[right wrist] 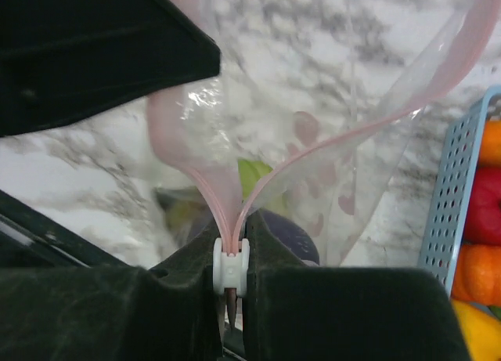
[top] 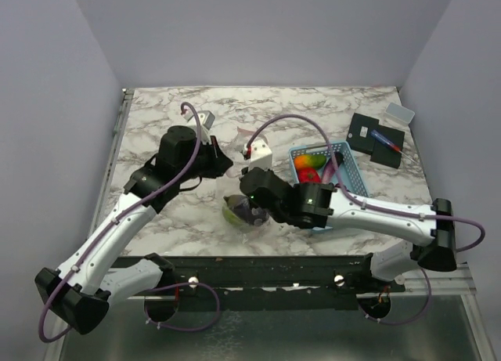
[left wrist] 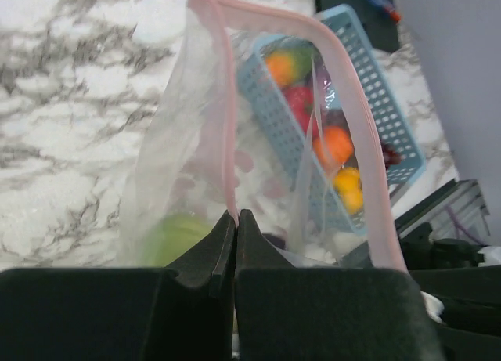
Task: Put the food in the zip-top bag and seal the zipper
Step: Adjust the zipper food storage bag at the center of the board.
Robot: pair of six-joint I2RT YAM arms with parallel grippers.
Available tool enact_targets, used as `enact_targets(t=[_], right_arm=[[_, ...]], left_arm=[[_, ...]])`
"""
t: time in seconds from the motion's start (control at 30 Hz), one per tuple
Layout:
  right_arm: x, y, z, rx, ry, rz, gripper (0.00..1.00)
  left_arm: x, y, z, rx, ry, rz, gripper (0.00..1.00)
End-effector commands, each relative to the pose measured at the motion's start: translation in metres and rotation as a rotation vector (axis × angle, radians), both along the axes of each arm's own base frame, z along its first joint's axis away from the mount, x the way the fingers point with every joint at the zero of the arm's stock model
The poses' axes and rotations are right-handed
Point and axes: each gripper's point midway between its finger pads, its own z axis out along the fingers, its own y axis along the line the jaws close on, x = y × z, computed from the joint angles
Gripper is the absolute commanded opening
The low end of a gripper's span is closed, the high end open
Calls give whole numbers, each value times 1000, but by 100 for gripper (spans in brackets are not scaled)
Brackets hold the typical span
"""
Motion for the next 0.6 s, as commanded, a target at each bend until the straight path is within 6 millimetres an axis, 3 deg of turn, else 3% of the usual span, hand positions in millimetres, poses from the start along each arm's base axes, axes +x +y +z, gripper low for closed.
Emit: enact_targets(t=[0.0, 0.07, 0.1, 0.2, 0.3, 0.37, 0.43, 0.47, 0.57], right_arm=[[-9, 3, -101, -128, 163, 17, 1], [-8, 2, -93, -125, 154, 6, 1], [-5, 2, -81, -115, 132, 1, 1], [5, -2, -27, -79, 40, -10, 1], [11, -9, 31, -25, -34, -21, 1], [10, -14, 59, 23, -63, -16, 1], [10, -19, 68, 46, -76, -28, 1], [10, -20, 63, 44, -75, -32, 1], [12, -16, 21, -6, -27, -50, 1]], left_arm=[[-5, 6, -75, 59, 130, 24, 0], [-8, 2, -86, 63, 157, -2, 0], [-7, -1, -80, 57, 150, -18, 0], [-1, -11, -19, -3, 37, -60, 0], [2, -5, 48, -40, -101, -40, 0], [1, 2, 74, -61, -166, -14, 0], [2, 11, 74, -53, -185, 33, 0], [4, 15, 63, -37, -174, 54, 0], [11, 15, 9, 12, -79, 83, 0]])
